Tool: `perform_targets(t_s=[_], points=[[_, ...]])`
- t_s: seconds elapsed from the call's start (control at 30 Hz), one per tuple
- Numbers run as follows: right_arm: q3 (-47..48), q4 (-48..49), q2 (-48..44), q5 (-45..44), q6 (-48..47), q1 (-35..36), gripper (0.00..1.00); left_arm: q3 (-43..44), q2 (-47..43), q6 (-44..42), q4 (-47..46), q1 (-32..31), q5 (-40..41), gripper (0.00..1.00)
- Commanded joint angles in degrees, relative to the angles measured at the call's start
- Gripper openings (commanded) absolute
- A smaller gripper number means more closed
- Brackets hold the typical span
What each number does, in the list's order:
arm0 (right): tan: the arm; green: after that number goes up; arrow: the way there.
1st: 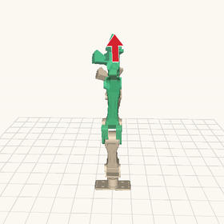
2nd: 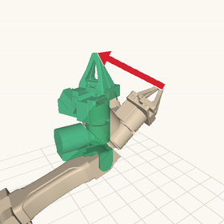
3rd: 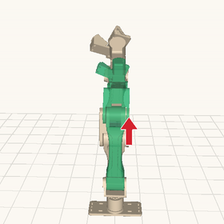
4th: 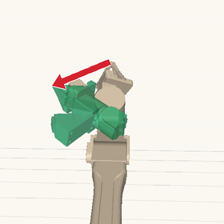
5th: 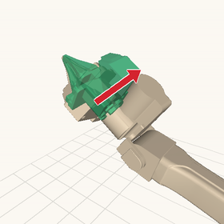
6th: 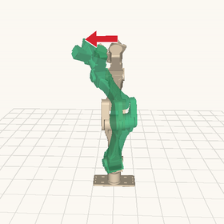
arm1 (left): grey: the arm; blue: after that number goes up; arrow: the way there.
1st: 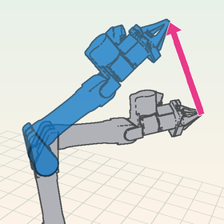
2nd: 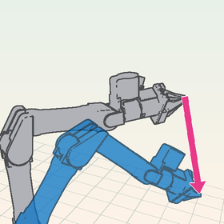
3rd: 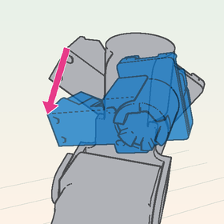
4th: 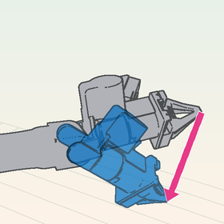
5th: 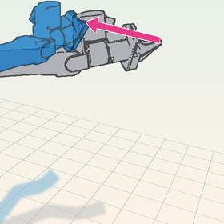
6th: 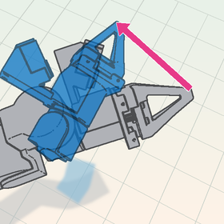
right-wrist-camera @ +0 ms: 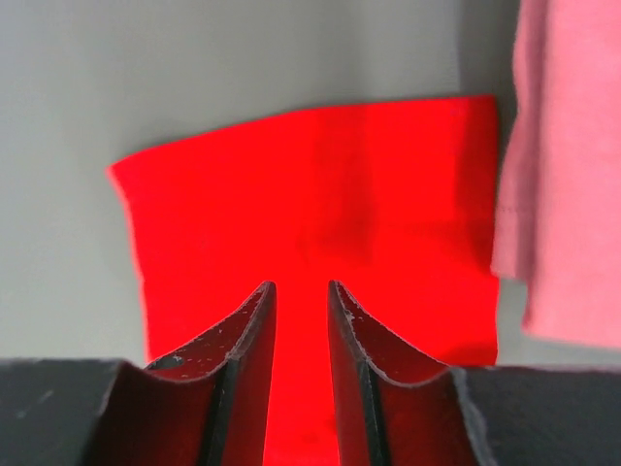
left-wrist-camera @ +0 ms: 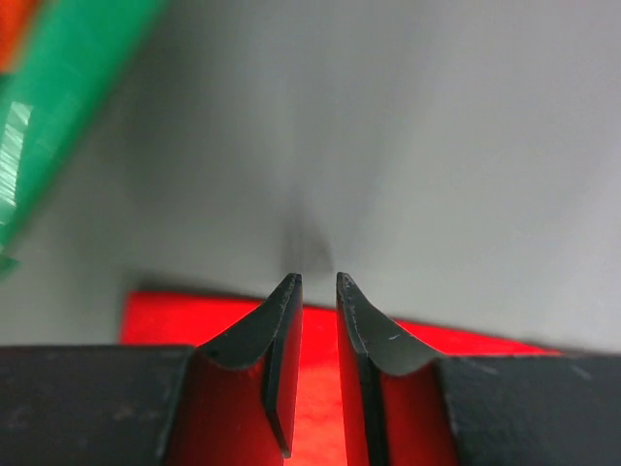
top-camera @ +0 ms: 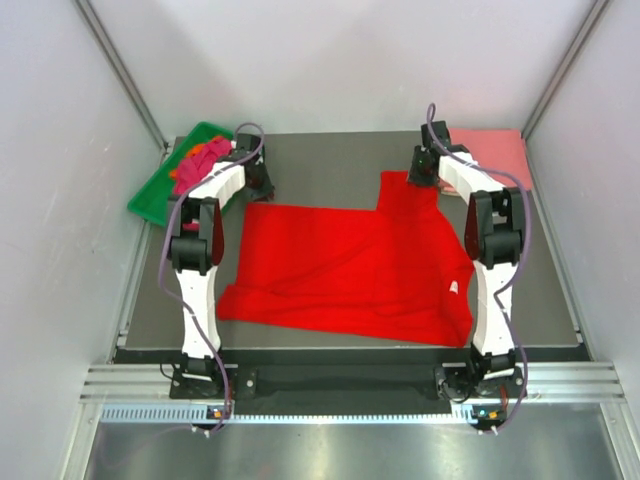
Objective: Fold and stack the t-shirts
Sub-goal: Fold the tshirt
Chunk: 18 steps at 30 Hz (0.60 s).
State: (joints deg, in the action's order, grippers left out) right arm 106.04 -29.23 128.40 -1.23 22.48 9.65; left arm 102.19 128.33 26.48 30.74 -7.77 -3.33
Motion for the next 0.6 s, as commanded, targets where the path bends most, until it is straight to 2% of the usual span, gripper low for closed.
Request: perform_targets(t_s=[0.0, 0.4, 0.57], points=[[5.8, -1.9, 2.7, -2.4, -0.7, 0.6, 0.28, 3.3, 2.0, -3.4, 3.2, 0.0, 6.8, 0.26], [19.7, -1.3, 15.6, 0.1, 1.2, 0.5, 0.29, 15.0, 11.9, -6.2, 4.1, -0.2, 11.0, 0.27], [21.7, 3.7, 17.8, 2.5, 1.9, 0.4, 0.29, 22.7, 13.3, -7.8, 4.5, -0.2, 10.2, 0.28]])
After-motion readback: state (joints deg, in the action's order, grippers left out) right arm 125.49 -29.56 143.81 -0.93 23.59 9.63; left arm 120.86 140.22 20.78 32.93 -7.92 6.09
